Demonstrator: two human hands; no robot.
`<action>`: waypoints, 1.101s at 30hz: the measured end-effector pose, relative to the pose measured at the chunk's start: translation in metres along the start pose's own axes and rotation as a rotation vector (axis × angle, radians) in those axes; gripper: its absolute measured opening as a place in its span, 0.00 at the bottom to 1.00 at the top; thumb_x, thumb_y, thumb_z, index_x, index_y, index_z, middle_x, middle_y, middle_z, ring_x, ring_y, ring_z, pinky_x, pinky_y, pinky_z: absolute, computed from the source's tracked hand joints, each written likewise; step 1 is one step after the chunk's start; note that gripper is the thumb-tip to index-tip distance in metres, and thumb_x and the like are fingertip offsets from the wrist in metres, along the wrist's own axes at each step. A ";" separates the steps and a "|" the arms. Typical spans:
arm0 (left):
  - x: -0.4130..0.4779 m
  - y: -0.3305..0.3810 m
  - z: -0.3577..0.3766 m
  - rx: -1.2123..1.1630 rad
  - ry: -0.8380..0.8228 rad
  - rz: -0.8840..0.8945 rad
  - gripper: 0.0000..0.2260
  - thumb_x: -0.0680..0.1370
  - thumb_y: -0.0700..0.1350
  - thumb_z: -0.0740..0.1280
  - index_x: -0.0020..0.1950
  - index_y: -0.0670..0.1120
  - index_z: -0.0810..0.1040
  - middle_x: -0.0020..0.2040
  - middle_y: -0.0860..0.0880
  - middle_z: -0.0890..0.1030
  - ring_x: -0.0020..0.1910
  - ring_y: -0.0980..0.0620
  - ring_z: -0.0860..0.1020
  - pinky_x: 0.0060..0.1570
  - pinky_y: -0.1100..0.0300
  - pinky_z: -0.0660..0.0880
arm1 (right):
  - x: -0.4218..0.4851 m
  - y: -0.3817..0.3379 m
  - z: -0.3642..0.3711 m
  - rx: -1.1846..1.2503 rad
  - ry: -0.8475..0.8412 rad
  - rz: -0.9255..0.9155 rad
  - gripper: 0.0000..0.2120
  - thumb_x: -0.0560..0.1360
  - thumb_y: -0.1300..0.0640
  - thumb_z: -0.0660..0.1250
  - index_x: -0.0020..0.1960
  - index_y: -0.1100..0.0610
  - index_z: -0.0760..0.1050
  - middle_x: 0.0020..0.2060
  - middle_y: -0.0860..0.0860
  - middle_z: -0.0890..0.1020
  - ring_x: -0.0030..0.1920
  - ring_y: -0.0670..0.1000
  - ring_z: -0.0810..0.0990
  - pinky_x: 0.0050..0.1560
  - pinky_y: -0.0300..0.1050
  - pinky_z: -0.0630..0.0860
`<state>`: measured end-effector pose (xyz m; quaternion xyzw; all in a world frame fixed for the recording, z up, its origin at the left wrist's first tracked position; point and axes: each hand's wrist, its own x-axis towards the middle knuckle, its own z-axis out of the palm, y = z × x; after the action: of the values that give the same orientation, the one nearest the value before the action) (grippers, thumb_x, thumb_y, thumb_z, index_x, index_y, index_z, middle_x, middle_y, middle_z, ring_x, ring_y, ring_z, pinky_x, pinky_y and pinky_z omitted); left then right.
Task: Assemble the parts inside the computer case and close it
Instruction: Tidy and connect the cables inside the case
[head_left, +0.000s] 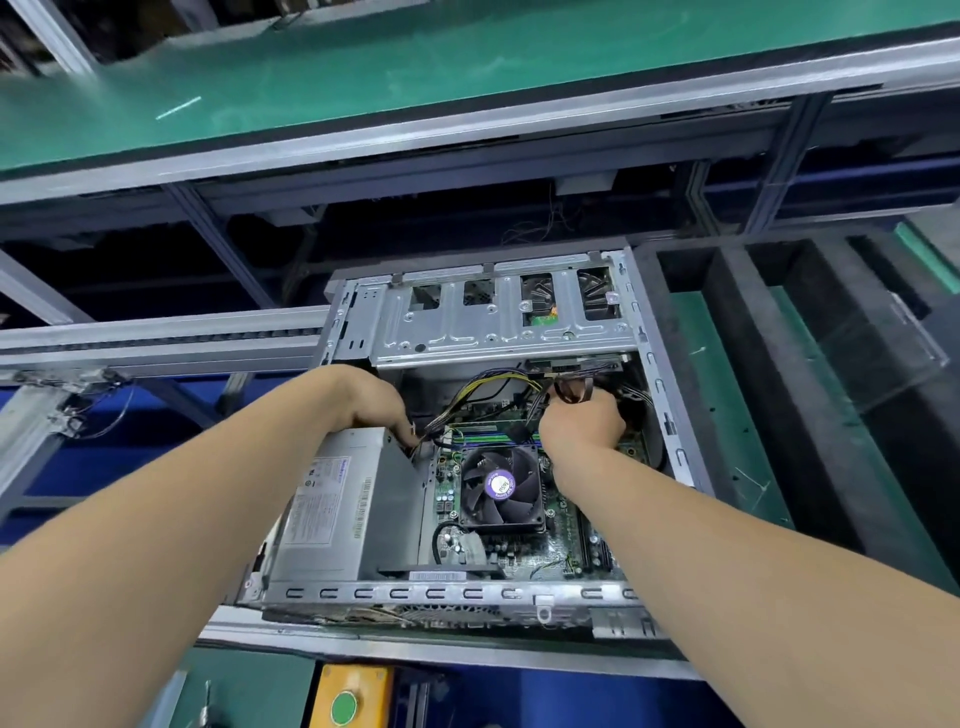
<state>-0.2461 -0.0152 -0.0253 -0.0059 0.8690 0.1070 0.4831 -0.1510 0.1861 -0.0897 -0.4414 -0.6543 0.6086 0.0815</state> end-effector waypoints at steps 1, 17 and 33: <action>-0.002 0.001 0.000 0.048 0.012 0.020 0.17 0.80 0.50 0.70 0.64 0.41 0.79 0.61 0.49 0.77 0.63 0.46 0.75 0.64 0.53 0.70 | 0.000 -0.001 0.000 -0.004 0.000 0.000 0.09 0.82 0.61 0.67 0.61 0.60 0.80 0.59 0.59 0.78 0.37 0.49 0.73 0.48 0.45 0.73; -0.023 -0.002 0.005 0.101 0.091 0.393 0.11 0.73 0.58 0.76 0.32 0.56 0.85 0.42 0.58 0.86 0.47 0.57 0.81 0.62 0.57 0.71 | -0.007 -0.012 -0.008 -0.106 -0.002 -0.016 0.07 0.81 0.62 0.67 0.57 0.60 0.81 0.47 0.54 0.75 0.44 0.56 0.75 0.48 0.44 0.72; -0.005 -0.001 0.003 0.242 -0.018 0.426 0.20 0.83 0.51 0.65 0.74 0.50 0.69 0.71 0.45 0.73 0.69 0.44 0.72 0.73 0.48 0.64 | -0.068 -0.045 -0.019 -0.479 -0.379 -0.543 0.13 0.83 0.57 0.62 0.53 0.52 0.86 0.40 0.48 0.87 0.36 0.49 0.84 0.43 0.45 0.83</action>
<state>-0.2405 -0.0155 -0.0226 0.2364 0.8528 0.1014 0.4546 -0.1199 0.1596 -0.0166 -0.1393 -0.8736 0.4662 0.0120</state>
